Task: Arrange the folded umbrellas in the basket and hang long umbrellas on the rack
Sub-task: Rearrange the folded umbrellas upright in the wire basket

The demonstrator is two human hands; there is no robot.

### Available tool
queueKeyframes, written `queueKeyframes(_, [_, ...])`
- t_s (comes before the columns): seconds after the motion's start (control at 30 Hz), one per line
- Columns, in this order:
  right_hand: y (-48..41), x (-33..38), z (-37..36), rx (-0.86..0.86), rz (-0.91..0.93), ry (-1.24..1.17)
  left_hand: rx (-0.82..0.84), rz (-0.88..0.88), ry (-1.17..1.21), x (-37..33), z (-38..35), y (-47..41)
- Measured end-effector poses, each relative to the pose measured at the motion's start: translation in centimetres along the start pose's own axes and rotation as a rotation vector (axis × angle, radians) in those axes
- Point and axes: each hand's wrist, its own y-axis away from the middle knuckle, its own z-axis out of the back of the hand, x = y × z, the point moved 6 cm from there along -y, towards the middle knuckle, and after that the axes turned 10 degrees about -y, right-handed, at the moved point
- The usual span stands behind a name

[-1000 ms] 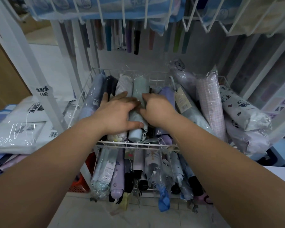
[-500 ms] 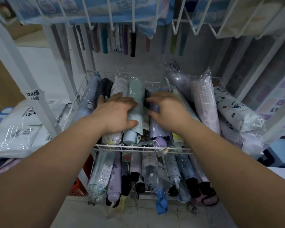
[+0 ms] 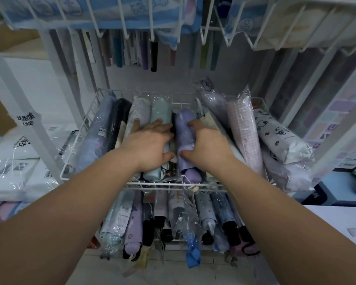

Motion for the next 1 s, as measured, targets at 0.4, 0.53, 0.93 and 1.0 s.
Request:
queueKeyframes(0.4, [-4.4,-0.1,-0.6,-0.081,-0.109,-0.159,-0.095,0.030,0.179,1.3,0.8,2.3])
queueKeyframes(0.53, [-5.5,0.9,-1.6,-0.039,-0.080,-0.039,-0.004,-0.008,0.123,1.8,0.6,2.7])
queueKeyframes(0.93, [-3.3,1.3,-3.0,0.123,0.049,0.121,0.070,-0.024,-0.014,1.8,0.2,1.9])
queueKeyframes(1.0, [-3.2,1.3,-2.9,0.118,0.047,0.182,0.056,-0.011,-0.013,1.6,0.4,2.1])
